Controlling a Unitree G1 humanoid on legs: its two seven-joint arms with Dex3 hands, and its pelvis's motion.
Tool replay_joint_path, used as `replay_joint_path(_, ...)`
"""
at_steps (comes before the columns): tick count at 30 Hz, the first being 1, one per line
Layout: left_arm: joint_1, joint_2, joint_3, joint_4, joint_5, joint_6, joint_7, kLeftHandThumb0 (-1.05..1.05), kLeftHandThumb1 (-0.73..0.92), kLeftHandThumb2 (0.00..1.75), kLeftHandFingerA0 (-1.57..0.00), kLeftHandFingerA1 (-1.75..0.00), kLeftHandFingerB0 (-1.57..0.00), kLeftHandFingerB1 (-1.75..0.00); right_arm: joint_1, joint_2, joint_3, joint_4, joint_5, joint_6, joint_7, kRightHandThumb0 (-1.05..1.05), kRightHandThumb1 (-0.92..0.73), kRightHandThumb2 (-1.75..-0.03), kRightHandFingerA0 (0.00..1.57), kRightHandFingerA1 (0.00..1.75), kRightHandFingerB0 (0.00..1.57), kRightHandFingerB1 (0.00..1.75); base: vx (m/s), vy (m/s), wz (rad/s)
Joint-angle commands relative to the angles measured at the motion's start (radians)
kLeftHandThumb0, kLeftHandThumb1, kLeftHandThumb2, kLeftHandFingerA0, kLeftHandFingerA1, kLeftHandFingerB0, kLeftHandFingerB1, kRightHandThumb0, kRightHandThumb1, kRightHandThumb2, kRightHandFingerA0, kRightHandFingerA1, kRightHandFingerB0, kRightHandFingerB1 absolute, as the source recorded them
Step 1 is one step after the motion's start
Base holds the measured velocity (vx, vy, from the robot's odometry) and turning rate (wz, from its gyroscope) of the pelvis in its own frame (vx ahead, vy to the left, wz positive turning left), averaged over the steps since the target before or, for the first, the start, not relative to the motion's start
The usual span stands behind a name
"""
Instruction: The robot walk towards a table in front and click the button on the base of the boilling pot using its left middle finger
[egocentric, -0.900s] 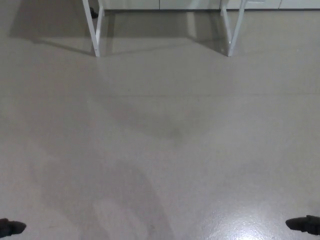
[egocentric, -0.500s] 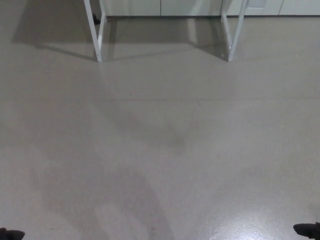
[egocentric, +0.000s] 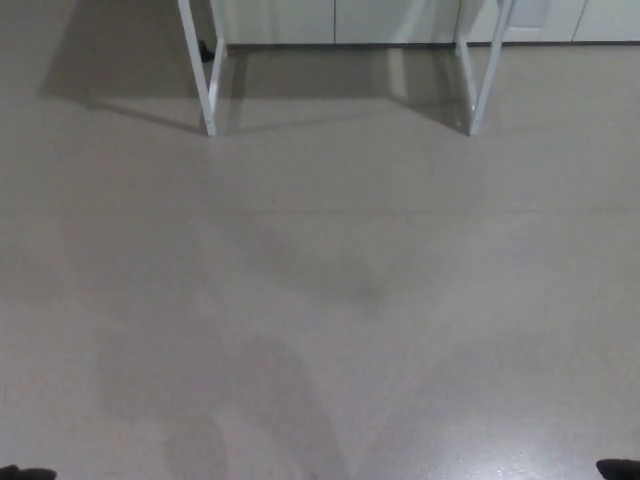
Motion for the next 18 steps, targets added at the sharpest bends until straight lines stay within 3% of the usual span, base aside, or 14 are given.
replay_joint_path(1, -0.019, 0.020, 0.005, 0.013, -0.011, -0.024, 0.000, -0.40, 0.52, 0.57, -0.52, -0.37, -0.34, -0.32, -0.022, 0.003, 0.003, 0.013, 0.004, -0.007, 0.003, -0.20, -0.48, -0.54, 0.56, 0.50, 0.44, 0.43, 0.17, 0.260, -0.25)
replay_joint_path(4, -0.013, 0.024, 0.011, 0.014, -0.023, -0.021, -0.013, -0.40, 0.52, 0.56, -0.53, -0.37, -0.34, -0.32, -0.019, 0.009, 0.006, 0.010, 0.007, -0.004, 0.010, -0.20, -0.48, -0.53, 0.55, 0.50, 0.42, 0.43, 0.18, 0.560, -0.16)
replay_joint_path(8, -0.004, 0.027, 0.001, 0.013, -0.016, -0.024, -0.004, -0.40, 0.52, 0.57, -0.52, -0.37, -0.35, -0.32, -0.004, 0.009, 0.003, 0.007, 0.012, -0.017, 0.022, -0.19, -0.49, -0.54, 0.53, 0.50, 0.40, 0.43, 0.20, 0.128, 0.04)
replay_joint_path(18, -0.023, 0.047, -0.007, -0.001, -0.017, -0.007, -0.010, -0.39, 0.53, 0.57, -0.53, -0.37, -0.35, -0.32, -0.026, 0.020, 0.002, 0.021, 0.013, -0.016, 0.018, -0.19, -0.49, -0.54, 0.55, 0.50, 0.40, 0.43, 0.19, -0.128, 0.10)
